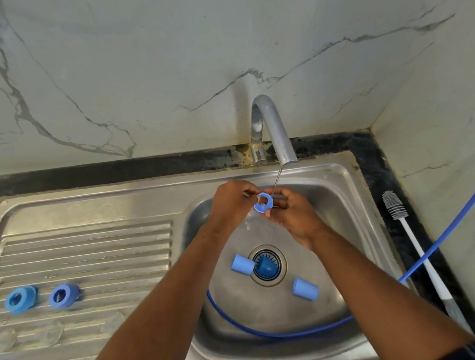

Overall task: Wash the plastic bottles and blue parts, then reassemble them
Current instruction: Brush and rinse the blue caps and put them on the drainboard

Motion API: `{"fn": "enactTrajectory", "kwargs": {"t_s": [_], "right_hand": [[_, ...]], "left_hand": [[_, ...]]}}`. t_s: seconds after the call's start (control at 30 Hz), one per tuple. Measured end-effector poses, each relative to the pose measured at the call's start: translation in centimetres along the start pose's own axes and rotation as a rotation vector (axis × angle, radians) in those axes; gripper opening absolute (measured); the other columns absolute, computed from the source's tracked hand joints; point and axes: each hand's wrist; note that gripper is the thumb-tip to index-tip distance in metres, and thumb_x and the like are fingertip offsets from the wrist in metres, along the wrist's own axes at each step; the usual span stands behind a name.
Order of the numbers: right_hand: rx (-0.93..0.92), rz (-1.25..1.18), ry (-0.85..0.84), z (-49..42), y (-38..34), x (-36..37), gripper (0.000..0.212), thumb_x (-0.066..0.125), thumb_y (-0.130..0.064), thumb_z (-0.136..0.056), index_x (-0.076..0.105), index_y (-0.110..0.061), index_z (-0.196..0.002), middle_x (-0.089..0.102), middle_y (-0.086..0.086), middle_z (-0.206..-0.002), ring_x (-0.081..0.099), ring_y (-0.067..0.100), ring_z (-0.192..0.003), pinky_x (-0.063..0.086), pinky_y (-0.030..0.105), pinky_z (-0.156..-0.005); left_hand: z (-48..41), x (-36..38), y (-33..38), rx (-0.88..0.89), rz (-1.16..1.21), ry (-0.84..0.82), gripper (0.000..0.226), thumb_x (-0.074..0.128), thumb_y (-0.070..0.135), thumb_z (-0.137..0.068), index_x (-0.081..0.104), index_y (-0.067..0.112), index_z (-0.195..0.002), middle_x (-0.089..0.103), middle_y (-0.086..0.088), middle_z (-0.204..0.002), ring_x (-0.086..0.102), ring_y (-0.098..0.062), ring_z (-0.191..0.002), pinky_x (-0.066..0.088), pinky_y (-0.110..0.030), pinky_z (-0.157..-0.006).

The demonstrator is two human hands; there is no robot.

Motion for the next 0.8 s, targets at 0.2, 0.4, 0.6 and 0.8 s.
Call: {"fn": "enactTrajectory", "kwargs": {"t_s": [0.2,0.4,0.6,0.8], "right_hand": [[-0.090,0.103,-0.028,0.5,-1.5,-1.3,0.039,0.077,-0.008,-0.087,0.069,-0.018,-0.123,0.074,0.008,-0.111,0.072,0.020,-0.095,0.059,0.033,-0.072],[-0.096,0.224,0.077,0.8,-1.5,-1.6,0.025,0.075,-0.020,-0.090,0.071,-0.007,-0.111,0.075,0.011,-0.093,0.075,0.024,-0.076,0.063,0.042,-0.065],[-0.175,0.348,0.059,0.5,-1.5,-2.2,0.034,0.080,-0.013,-0.084,0.073,-0.016,-0.117,0.076,-0.001,-0.103,0.072,0.013,-0.097,0.059,0.032,-0.086],[-0.089,-0.037,0.040,0.7,-2.0,-2.1,0.027,0.069,0.004,-0.088,0.073,-0.012,-0.109,0.075,0.008,-0.110,0.071,0.028,-0.107,0.058,0.043,-0.093]], "left_hand": [[0.2,1.1,0.0,-0.234,0.539,-0.031,0.015,0.071,0.002,-0.089,0.078,0.008,-0.101,0.077,-0.011,-0.084,0.076,-0.022,-0.075,0.062,-0.029,-0.067],[1.0,2.3,0.8,-0.385,0.778,-0.225,0.039,0.059,0.041,-0.101,0.074,0.006,-0.107,0.077,-0.018,-0.092,0.076,-0.025,-0.080,0.064,-0.037,-0.075],[0.8,2.1,0.6,-0.355,0.953,-0.330,0.030,0.065,0.028,-0.099,0.068,0.007,-0.121,0.076,-0.016,-0.106,0.075,-0.028,-0.099,0.060,-0.036,-0.089],[0.9,1.6,0.3,-0.229,0.966,-0.218,0.033,0.075,-0.004,-0.085,0.071,0.014,-0.113,0.076,-0.007,-0.111,0.073,-0.025,-0.105,0.059,-0.039,-0.092]]}}
Point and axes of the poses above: each hand's wrist, its own z-axis away from the middle knuckle, its own x-axis out of the palm, y = z × x
